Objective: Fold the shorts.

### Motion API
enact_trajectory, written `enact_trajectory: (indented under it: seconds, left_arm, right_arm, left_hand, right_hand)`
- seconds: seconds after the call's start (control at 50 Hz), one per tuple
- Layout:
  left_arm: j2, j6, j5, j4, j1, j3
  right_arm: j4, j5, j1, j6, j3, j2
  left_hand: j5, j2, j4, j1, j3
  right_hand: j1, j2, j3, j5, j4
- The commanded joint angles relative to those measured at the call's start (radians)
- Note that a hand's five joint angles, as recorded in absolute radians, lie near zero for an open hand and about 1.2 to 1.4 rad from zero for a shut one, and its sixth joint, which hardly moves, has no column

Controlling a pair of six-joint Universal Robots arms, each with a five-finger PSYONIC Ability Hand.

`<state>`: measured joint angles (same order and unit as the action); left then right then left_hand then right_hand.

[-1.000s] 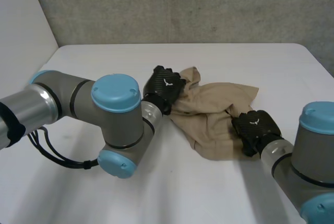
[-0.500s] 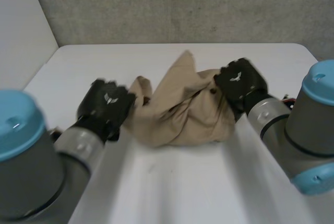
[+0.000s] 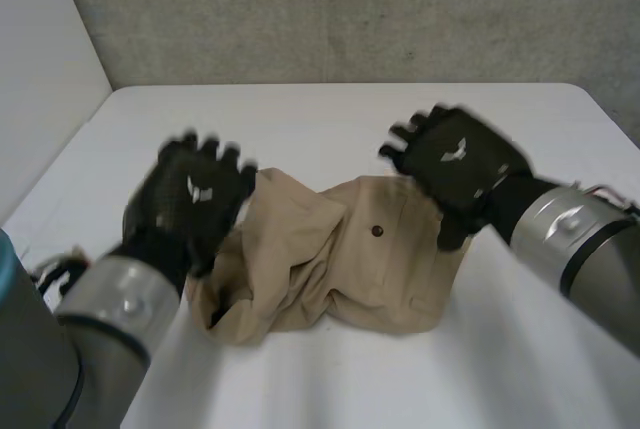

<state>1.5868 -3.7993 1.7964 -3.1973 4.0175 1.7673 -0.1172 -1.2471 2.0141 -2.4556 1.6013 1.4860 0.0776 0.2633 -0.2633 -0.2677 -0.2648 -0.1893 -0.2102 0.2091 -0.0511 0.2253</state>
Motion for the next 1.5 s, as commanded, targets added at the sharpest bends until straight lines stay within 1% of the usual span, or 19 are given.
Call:
enact_trajectory:
  seconds: [0.02,0.14,0.22,0.36,0.4,0.44,0.46,0.5,0.52,0.54,0.58,0.64,0.76,0.82,0.92,1.02,1.28,1.36,1.5]
  left_arm:
    - [0.134,0.074,0.001,-0.184,-0.067,-0.181]
    - [0.309,0.174,-0.002,-0.150,-0.100,-0.311]
    - [0.404,0.191,-0.011,-0.032,-0.103,-0.379]
    - [0.487,0.220,-0.054,0.086,-0.094,-0.442]
    - [0.506,0.217,-0.057,0.102,-0.091,-0.457]
    - [0.515,0.214,-0.057,0.103,-0.086,-0.465]
    - [0.522,0.208,-0.057,0.103,-0.077,-0.476]
    - [0.529,0.198,-0.054,0.102,-0.060,-0.489]
    - [0.535,0.181,-0.052,0.099,-0.040,-0.509]
    - [0.536,0.168,-0.054,0.097,-0.028,-0.523]
    - [0.541,0.117,-0.051,0.074,0.012,-0.581]
    - [0.544,0.066,-0.048,0.016,0.050,-0.673]
    - [0.493,0.016,-0.052,-0.278,0.100,-0.836]
    - [0.414,0.021,-0.043,-0.421,0.120,-0.822]
    - [0.316,0.096,-0.049,-0.466,0.155,-0.674]
    - [0.243,0.208,-0.052,-0.444,0.176,-0.423]
    - [0.214,0.263,-0.046,-0.405,0.167,0.107]
    - [0.196,0.271,-0.045,-0.324,0.167,0.225]
    - [0.102,0.271,-0.043,-0.199,0.166,0.253]
  right_arm:
    - [0.017,-0.034,-0.118,-0.348,-0.040,0.062]
    - [0.014,-0.104,-0.117,-0.416,-0.075,-0.033]
    - [-0.027,-0.172,-0.113,-0.433,-0.173,-0.203]
    - [-0.151,-0.183,-0.092,-0.454,-0.305,-0.377]
    - [-0.185,-0.183,-0.089,-0.465,-0.363,-0.430]
    - [-0.212,-0.183,-0.084,-0.465,-0.414,-0.476]
    - [-0.220,-0.183,-0.083,-0.465,-0.431,-0.489]
    - [-0.223,-0.175,-0.077,-0.462,-0.467,-0.506]
    - [-0.220,-0.169,-0.068,-0.458,-0.510,-0.521]
    - [-0.219,-0.169,-0.066,-0.453,-0.536,-0.527]
    - [-0.207,-0.175,-0.061,-0.438,-0.636,-0.546]
    - [-0.173,-0.175,-0.060,-0.430,-0.763,-0.564]
    - [0.109,-0.202,-0.034,-0.424,-0.917,-0.504]
    - [0.264,-0.241,-0.029,-0.422,-0.864,-0.416]
    - [0.361,-0.239,-0.028,-0.418,-0.655,-0.294]
    - [0.352,-0.239,-0.028,-0.389,-0.451,-0.224]
    - [0.353,-0.246,-0.038,-0.085,0.055,-0.213]
    - [0.352,-0.241,-0.038,-0.057,0.130,-0.213]
    - [0.353,-0.235,-0.031,-0.056,0.195,-0.205]
  left_hand:
    - [-0.027,-0.038,0.038,0.042,0.039]
    - [-0.036,-0.047,0.047,0.051,0.048]
    - [-0.053,-0.064,0.064,0.069,0.066]
    - [-0.027,-0.038,0.038,0.042,0.040]
    - [0.093,0.082,-0.082,-0.077,-0.080]
    - [0.242,0.231,-0.231,-0.227,-0.230]
    - [0.458,0.447,-0.447,-0.443,-0.446]
    - [0.679,0.668,-0.668,-0.664,-0.667]
    - [0.861,0.850,-0.850,-0.845,-0.848]
    - [0.924,0.912,-0.913,-0.908,-0.911]
    - [1.091,1.079,-1.079,-1.075,-1.078]
    - [1.144,1.133,-1.133,-1.129,-1.131]
    - [1.144,1.133,-1.133,-1.129,-1.131]
    - [1.144,1.133,-1.133,-1.129,-1.131]
    - [1.144,1.133,-1.133,-1.129,-1.131]
    - [1.144,1.133,-1.133,-1.129,-1.131]
    - [1.054,1.042,-1.042,-1.038,-1.041]
    - [0.942,0.931,-0.931,-0.927,-0.930]
    - [0.611,0.600,-0.600,-0.595,-0.598]
  right_hand:
    - [0.013,0.034,-0.033,0.050,-0.049]
    - [0.013,0.034,-0.033,0.050,-0.049]
    - [0.015,0.036,-0.035,0.051,-0.051]
    - [0.015,0.036,-0.035,0.051,-0.051]
    - [-0.001,0.020,-0.019,0.035,-0.035]
    - [-0.214,-0.193,0.194,-0.178,0.178]
    - [-0.364,-0.343,0.344,-0.328,0.328]
    - [-0.739,-0.718,0.719,-0.703,0.703]
    - [-1.110,-1.089,1.091,-1.074,1.074]
    - [-1.206,-1.185,1.186,-1.170,1.170]
    - [-1.207,-1.186,1.187,-1.171,1.171]
    - [-1.207,-1.186,1.187,-1.171,1.171]
    - [-1.207,-1.186,1.187,-1.171,1.171]
    - [-1.207,-1.186,1.187,-1.171,1.171]
    - [-1.207,-1.186,1.187,-1.171,1.171]
    - [-1.207,-1.186,1.187,-1.171,1.171]
    - [-1.207,-1.186,1.187,-1.171,1.171]
    - [-1.207,-1.186,1.187,-1.171,1.171]
    - [-1.207,-1.186,1.187,-1.171,1.171]
